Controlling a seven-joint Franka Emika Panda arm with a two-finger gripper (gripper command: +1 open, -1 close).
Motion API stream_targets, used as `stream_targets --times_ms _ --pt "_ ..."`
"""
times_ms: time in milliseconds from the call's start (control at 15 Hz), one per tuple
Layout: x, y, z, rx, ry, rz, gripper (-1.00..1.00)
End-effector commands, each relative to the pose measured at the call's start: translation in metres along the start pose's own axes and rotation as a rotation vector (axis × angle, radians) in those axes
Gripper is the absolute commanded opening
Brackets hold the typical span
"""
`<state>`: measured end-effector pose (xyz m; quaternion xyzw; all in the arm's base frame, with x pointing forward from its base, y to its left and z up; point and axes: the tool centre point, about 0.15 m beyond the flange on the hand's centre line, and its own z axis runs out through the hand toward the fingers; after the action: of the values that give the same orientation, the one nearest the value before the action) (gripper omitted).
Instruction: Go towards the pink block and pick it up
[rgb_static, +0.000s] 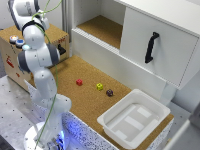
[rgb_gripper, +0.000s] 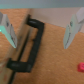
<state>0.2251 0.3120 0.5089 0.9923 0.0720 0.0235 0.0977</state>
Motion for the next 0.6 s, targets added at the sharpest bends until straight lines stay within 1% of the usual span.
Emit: stream_targets --times_ms 0,67,133,200,267,533 --pt "-0.022 0.094 0.051 0.254 0.123 0.136 1.00" --pt "-0.016 0.107 0.060 0.265 0.127 0.158 1.00" --pt "-0.009 0.118 0.072 0.304 0.128 0.169 1.00" --pt "-0.002 0.125 0.082 0.325 0.118 0.165 1.00" --pt "0.009 0.135 0.104 0.326 0.109 0.155 1.00" --pt "0.009 0.135 0.104 0.326 0.109 0.155 1.00"
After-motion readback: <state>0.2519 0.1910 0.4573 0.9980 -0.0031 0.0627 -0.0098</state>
